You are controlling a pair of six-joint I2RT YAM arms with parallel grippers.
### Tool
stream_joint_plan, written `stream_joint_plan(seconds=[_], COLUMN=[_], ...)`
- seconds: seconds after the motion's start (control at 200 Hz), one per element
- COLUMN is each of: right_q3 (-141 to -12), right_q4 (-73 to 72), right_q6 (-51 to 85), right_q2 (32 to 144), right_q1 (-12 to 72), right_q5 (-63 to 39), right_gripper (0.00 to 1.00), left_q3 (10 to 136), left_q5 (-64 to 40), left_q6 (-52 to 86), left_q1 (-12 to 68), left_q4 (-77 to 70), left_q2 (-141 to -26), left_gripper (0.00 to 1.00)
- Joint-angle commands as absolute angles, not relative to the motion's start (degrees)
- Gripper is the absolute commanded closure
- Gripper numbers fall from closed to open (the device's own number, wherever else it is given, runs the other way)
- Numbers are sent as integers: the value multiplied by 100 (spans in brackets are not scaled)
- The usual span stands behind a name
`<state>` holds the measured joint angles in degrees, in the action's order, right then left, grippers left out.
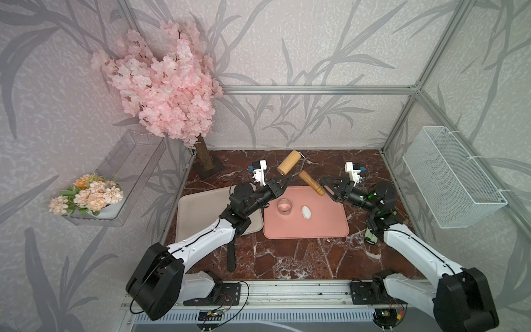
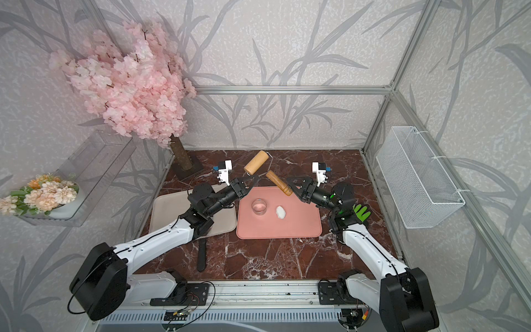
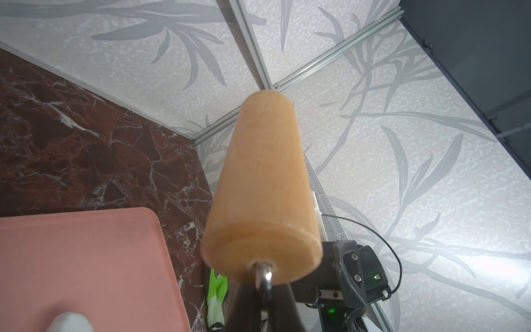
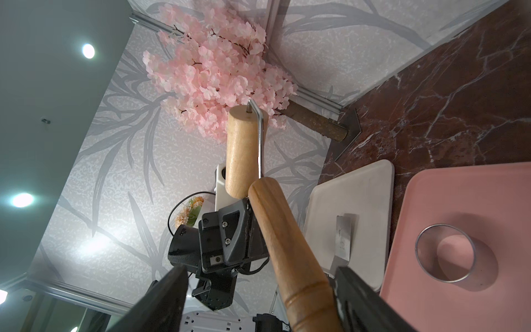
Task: Roll out the dumpling wrappers from the dough
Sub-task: Pick up the rolling pin from the work surface.
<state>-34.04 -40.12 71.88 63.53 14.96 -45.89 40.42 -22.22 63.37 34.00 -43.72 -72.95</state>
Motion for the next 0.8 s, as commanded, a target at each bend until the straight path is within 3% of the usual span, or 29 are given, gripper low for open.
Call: stream_joint_plan(seconds=[0.0, 0.28, 0.55, 0.795], right_q3=[-3431, -3464, -3796, -3886], right_q4=[-3892, -4445, -4042, -3975], right_q6=[6935, 7192, 6900, 6893], right_q2=[6206, 6257, 6344, 6453], right_q1=[1538, 1655, 2115, 2161], right_q5=[-4365, -4092, -4027, -3802], right_gripper=[16, 21, 23, 34], left_q3=[4093, 4040, 3981, 3995], left_q5=[-2324, -2303, -2285, -2366], left_q6=[6527, 6679, 6816, 6873], left_q1=[3388, 3388, 3399, 3436], left_q4=[-5049, -5148, -5365, -5433], left_q2=[-7077, -7031, -7120, -7166], left_gripper=[100, 100, 100, 100])
